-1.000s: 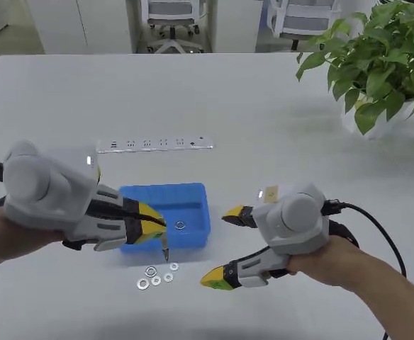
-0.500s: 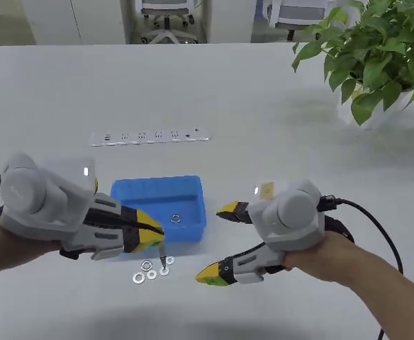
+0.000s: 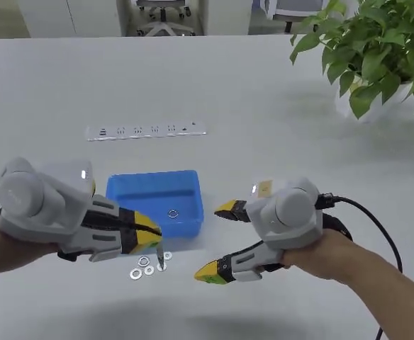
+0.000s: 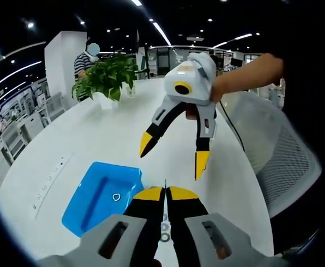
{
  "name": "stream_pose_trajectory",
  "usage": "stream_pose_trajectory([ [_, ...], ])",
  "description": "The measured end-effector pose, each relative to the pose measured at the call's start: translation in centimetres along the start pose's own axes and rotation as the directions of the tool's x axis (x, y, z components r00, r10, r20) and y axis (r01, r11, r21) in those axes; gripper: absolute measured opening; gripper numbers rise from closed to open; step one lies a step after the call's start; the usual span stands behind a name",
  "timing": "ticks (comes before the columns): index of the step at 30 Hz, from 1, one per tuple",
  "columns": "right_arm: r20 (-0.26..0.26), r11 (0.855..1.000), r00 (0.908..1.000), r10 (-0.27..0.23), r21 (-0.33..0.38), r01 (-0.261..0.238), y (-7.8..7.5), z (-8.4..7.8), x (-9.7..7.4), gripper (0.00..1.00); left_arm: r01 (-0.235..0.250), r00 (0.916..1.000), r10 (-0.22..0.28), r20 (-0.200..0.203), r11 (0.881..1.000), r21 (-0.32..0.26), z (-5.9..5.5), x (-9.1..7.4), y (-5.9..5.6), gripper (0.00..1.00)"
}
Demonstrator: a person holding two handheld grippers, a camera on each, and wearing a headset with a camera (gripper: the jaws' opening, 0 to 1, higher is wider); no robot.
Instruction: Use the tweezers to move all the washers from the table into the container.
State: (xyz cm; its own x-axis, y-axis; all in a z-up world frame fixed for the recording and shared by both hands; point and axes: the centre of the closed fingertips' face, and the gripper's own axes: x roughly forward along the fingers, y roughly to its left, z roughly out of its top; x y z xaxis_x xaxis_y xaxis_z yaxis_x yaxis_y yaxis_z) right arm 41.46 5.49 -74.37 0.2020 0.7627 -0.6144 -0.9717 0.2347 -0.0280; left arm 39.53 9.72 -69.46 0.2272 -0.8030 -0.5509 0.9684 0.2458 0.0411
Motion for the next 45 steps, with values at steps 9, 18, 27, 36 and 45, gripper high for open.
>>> stream_pose_trajectory([
  [9,0.002,1.000,1.0000,0.005,0.004,-0.005,0.1,-0.2,0.1,0.69,0.005,1.0000,-0.005,-0.006,1.000,0.002,-0.4,0.3,0.0,0.06],
  [18,0.020,0.999,0.9992,0.033,-0.011,-0.033,0.7,0.2,0.7,0.65,0.010,0.9999,-0.010,-0.013,1.000,0.005,-0.7,0.2,0.1,0.06],
  [27,0.036,0.995,0.9959,0.083,-0.060,-0.081,1.7,1.0,1.8,0.59,0.029,0.9995,-0.029,-0.011,0.999,0.013,-0.8,0.1,-0.2,0.06],
  [36,0.046,0.988,0.9914,0.123,-0.096,-0.118,2.3,1.5,2.8,0.50,0.039,0.9992,-0.038,-0.014,0.999,0.017,-0.9,0.1,-0.3,0.06],
  [45,0.035,0.980,0.9863,0.161,-0.127,-0.156,3.0,1.6,4.2,0.40,0.045,0.9989,-0.045,-0.012,0.999,0.013,-0.9,0.2,-0.4,0.06],
])
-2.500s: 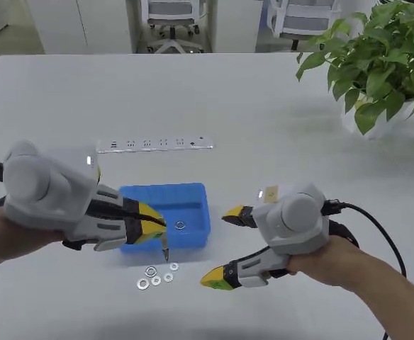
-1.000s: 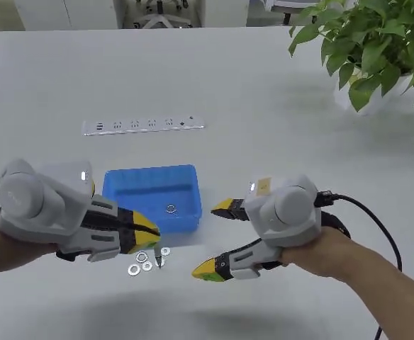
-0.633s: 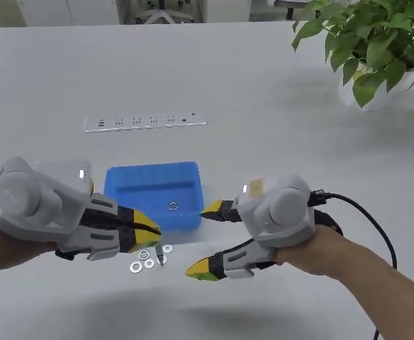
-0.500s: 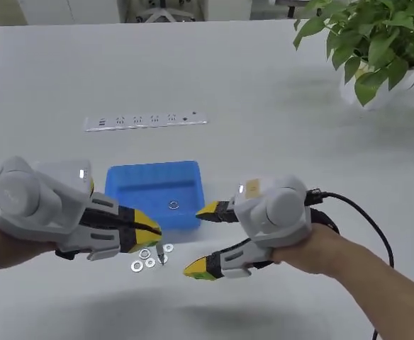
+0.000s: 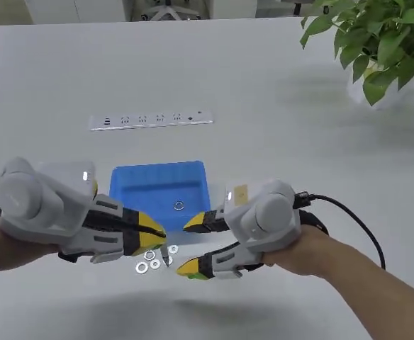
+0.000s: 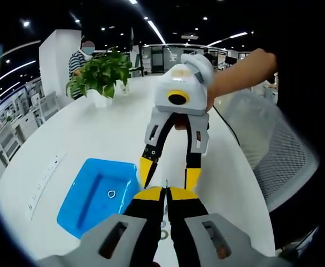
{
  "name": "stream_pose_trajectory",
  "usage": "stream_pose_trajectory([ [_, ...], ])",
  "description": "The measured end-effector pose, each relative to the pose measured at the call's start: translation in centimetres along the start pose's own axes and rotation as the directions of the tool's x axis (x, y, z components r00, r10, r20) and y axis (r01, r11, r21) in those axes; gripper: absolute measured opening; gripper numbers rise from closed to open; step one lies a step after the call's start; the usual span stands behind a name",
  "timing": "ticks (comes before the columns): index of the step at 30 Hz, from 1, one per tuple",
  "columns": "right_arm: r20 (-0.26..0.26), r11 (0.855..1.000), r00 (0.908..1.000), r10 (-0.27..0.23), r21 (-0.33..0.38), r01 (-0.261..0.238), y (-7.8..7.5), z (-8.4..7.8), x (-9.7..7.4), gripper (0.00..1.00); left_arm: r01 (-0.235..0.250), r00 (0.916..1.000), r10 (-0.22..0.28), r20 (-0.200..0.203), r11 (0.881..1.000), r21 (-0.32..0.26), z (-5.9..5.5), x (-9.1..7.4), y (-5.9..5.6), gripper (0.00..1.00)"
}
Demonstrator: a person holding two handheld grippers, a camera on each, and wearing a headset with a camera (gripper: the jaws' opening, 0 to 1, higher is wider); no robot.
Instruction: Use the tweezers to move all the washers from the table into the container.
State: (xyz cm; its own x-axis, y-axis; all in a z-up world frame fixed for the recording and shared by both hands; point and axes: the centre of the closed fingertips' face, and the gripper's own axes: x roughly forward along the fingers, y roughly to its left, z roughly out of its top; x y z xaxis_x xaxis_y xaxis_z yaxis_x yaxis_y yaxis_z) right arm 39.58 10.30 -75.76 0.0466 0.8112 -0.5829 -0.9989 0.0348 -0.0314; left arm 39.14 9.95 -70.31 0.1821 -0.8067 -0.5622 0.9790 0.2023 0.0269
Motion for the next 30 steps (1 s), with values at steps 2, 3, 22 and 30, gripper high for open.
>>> stream_pose_trajectory([
  [2,-0.011,1.000,0.9999,0.010,-0.014,-0.010,0.1,0.0,0.4,0.37,0.000,1.0000,0.000,-0.001,1.000,-0.001,0.0,0.0,0.1,0.06],
  [3,-0.012,1.000,0.9998,0.013,-0.018,-0.013,0.1,0.1,0.5,0.35,-0.001,1.0000,0.001,-0.002,1.000,-0.001,0.0,0.0,0.1,0.06],
  [22,-0.032,0.995,0.9979,0.057,-0.078,-0.059,0.3,0.2,2.7,0.17,0.011,0.9999,-0.011,-0.006,1.000,-0.001,-0.1,0.0,0.2,0.06],
  [30,-0.044,0.992,0.9964,0.072,-0.097,-0.076,0.5,0.0,3.1,0.13,0.018,0.9998,-0.018,-0.006,1.000,0.000,-0.1,0.0,0.1,0.06],
])
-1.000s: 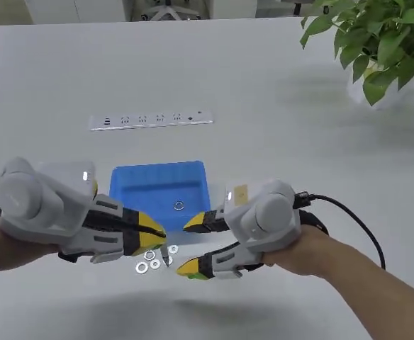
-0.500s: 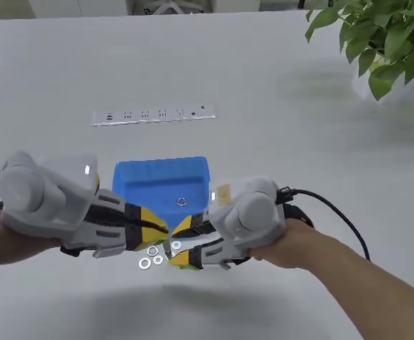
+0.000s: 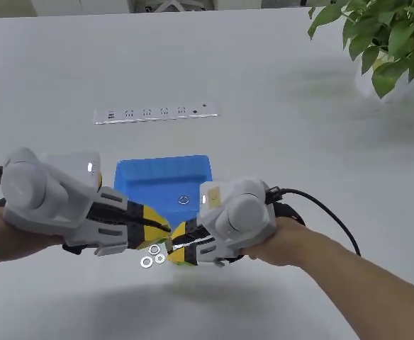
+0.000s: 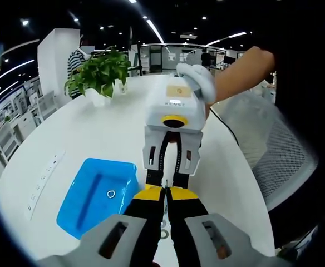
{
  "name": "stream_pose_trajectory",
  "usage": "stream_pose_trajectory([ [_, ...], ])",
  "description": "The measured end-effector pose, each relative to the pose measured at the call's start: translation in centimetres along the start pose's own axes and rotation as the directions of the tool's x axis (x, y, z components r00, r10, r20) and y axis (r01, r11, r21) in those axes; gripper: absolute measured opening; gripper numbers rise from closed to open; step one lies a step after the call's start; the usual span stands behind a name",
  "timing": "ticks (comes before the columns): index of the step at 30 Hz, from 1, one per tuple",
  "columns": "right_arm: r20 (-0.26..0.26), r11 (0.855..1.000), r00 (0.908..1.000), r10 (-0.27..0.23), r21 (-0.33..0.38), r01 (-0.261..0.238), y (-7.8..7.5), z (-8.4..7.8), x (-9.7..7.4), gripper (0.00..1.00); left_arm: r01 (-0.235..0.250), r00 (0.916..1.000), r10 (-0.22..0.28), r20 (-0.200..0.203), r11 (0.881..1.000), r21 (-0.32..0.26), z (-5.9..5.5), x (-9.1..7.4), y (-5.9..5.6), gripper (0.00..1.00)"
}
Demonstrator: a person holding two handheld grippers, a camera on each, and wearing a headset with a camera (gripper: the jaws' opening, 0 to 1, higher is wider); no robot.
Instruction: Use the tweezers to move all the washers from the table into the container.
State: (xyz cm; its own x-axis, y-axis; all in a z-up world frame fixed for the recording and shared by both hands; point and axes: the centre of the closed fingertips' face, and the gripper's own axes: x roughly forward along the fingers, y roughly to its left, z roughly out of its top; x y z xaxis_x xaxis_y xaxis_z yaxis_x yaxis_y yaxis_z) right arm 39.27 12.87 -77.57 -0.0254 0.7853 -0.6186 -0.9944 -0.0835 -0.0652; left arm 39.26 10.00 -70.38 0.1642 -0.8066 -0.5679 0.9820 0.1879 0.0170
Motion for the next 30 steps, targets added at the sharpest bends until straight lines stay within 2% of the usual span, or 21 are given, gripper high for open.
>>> stream_pose_trajectory([
  [12,0.021,1.000,0.9997,-0.013,0.023,0.012,0.00,-0.03,0.07,0.10,-0.005,1.0000,0.005,-0.006,1.000,-0.003,-0.12,-0.11,0.07,0.06],
  [30,0.023,0.999,0.9996,-0.018,0.038,0.018,0.10,0.17,0.12,0.09,-0.011,0.9998,0.011,-0.014,1.000,-0.011,-0.10,-0.24,0.05,0.06],
])
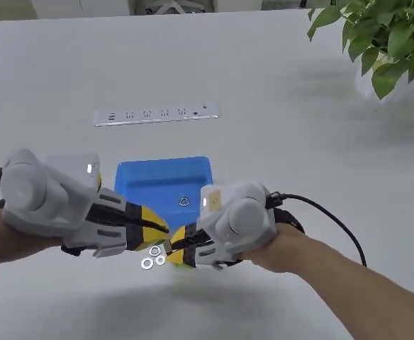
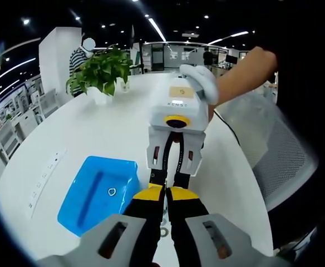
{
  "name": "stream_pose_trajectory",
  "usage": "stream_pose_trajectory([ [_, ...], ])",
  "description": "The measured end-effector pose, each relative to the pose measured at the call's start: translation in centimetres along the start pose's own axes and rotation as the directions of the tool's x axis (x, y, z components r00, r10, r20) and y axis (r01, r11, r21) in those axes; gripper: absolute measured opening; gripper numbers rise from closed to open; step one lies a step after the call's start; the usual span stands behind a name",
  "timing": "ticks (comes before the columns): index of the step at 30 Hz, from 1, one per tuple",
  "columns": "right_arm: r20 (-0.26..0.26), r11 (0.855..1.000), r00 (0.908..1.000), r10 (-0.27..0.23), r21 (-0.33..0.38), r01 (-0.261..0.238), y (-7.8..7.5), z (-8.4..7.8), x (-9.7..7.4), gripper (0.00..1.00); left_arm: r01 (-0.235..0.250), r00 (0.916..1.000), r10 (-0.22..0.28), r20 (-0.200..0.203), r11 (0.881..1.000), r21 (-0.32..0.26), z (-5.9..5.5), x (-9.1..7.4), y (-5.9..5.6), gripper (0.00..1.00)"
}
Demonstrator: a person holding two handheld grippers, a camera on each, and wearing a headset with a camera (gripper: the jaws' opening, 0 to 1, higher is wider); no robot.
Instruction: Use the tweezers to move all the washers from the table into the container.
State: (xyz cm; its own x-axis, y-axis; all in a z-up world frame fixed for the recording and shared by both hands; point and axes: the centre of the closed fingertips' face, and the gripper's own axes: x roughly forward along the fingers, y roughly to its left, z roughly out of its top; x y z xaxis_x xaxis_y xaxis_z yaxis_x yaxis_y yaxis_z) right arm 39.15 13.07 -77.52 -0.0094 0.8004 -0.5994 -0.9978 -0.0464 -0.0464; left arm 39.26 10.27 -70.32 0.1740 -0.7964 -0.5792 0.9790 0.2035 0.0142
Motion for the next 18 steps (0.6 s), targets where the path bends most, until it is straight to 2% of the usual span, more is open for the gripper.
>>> stream_pose_trajectory([
  [3,0.004,1.000,1.0000,-0.001,-0.001,0.001,0.0,0.1,0.0,0.09,-0.005,1.0000,0.005,0.005,1.000,-0.008,0.1,-0.1,0.1,0.08],
  [18,0.009,0.999,0.9998,-0.018,-0.033,0.018,-0.4,1.6,-1.1,0.09,-0.042,0.9985,0.044,0.031,0.998,-0.056,0.3,-1.5,0.2,0.30],
])
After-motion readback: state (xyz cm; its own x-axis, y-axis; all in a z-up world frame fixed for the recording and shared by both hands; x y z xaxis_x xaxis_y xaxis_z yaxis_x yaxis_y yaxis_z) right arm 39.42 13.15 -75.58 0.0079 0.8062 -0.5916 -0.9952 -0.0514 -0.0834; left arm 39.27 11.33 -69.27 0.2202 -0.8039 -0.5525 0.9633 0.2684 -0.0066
